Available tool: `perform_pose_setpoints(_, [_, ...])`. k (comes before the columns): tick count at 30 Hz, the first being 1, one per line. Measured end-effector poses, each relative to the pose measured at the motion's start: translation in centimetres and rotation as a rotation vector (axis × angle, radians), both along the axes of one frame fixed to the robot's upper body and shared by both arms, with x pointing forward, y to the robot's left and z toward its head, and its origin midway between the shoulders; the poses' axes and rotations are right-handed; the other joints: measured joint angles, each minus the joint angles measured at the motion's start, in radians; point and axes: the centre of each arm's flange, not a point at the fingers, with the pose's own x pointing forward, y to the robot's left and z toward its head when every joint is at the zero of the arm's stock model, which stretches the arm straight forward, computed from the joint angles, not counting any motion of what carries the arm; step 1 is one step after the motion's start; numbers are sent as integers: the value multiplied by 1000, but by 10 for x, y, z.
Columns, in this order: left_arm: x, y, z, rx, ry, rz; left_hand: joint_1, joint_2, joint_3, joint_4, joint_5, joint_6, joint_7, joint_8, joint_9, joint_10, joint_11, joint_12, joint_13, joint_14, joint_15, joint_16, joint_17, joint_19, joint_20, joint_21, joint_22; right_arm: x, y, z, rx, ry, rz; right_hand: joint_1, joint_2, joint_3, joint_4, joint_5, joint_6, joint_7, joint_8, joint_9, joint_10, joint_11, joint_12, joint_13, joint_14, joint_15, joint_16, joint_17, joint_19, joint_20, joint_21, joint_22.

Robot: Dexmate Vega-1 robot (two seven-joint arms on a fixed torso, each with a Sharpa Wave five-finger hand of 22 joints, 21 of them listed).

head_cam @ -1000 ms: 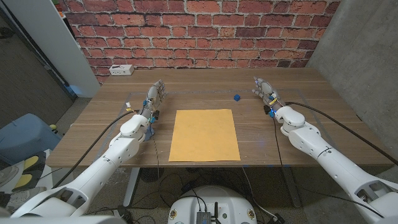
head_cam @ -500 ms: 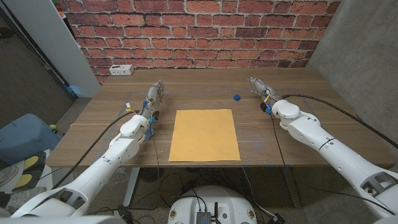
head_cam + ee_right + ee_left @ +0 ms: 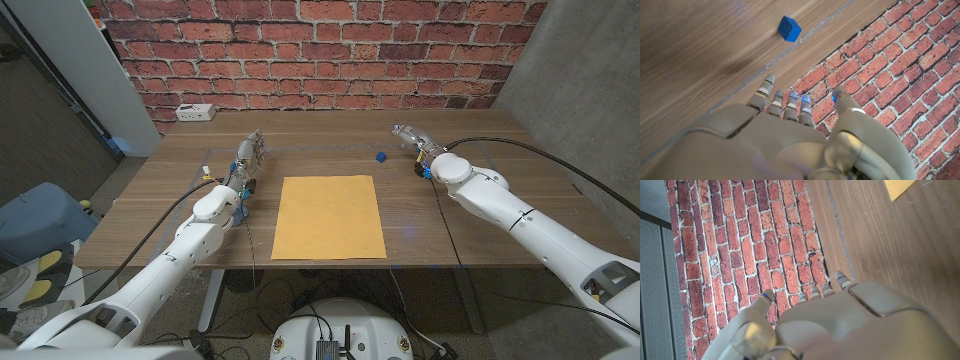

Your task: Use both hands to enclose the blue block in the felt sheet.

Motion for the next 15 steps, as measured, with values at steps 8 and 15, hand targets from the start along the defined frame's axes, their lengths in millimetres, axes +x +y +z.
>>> perform_pose_setpoints(8, [-1,-1,-1,1,0,-3,0,0,0,0,9,0,0,0,0,0,0,0,0,0,0,0,0,0,0,0,0,1,0,0,-100,13,-83,29,6,15,-8,0,26,-2,0,0,21,-6,0,0,29,-15,7,5,37,-2,7,0])
perform_pose_setpoints(15, [-3,-1,-3,-1,0,-3,0,0,0,0,9,0,0,0,0,-4,4,0,0,0,0,0,0,0,0,0,0,-3,21,9,-210,8,-104,63,2,27,-20,0,55,-10,0,0,43,-18,0,0,64,-37,15,4,89,-7,24,0])
